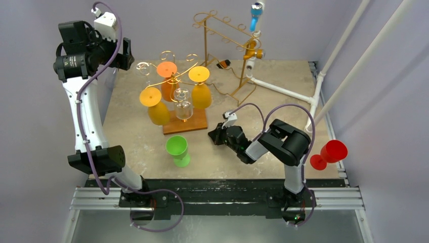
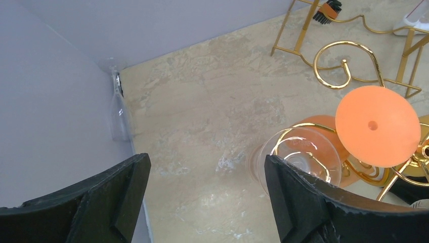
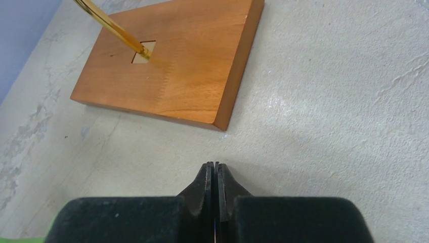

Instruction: Place the wine glass upside down on the wine glass rack

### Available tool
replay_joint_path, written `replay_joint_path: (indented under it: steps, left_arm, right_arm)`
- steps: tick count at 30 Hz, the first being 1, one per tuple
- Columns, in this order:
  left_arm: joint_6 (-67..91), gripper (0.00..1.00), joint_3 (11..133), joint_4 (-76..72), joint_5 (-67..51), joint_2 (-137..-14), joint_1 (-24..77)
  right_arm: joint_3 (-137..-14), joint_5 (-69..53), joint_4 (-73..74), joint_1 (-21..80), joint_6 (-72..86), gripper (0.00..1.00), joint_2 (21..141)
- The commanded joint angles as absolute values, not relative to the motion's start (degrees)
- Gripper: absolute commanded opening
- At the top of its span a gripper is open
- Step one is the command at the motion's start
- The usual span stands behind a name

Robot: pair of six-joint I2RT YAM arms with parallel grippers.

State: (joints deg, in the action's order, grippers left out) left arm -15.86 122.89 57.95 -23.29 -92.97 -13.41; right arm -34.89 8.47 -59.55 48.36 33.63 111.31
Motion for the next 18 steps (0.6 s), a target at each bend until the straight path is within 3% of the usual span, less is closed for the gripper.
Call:
replay_joint_path:
  steps: [1,8,14,18]
  left_arm:
    - [-17.47,0.92,121.89,58.77,-18.53,-90.30,-13.23]
    - [-21.07,0.99,104.27,54.66,-14.01,-82.27,-19.70]
    - [-26.55,0.99,85.33,50.59,-22.44,-76.36,-30.77]
    - [-35.14,0.95,70.33,48.28,-30.03,-71.72,-32.87]
  right_arm:
    - [-33.79,10.45,-57.86,48.60,34.06,0.00,108.86]
    - [-32.99,10.81,-55.60,47.43,34.19,0.00,104.99]
    - [-33.74,10.20,-52.23,45.89,34.01,0.00,101.50]
    - [-35.37,9.22,-49.68,44.40,34.87,0.00,100.86]
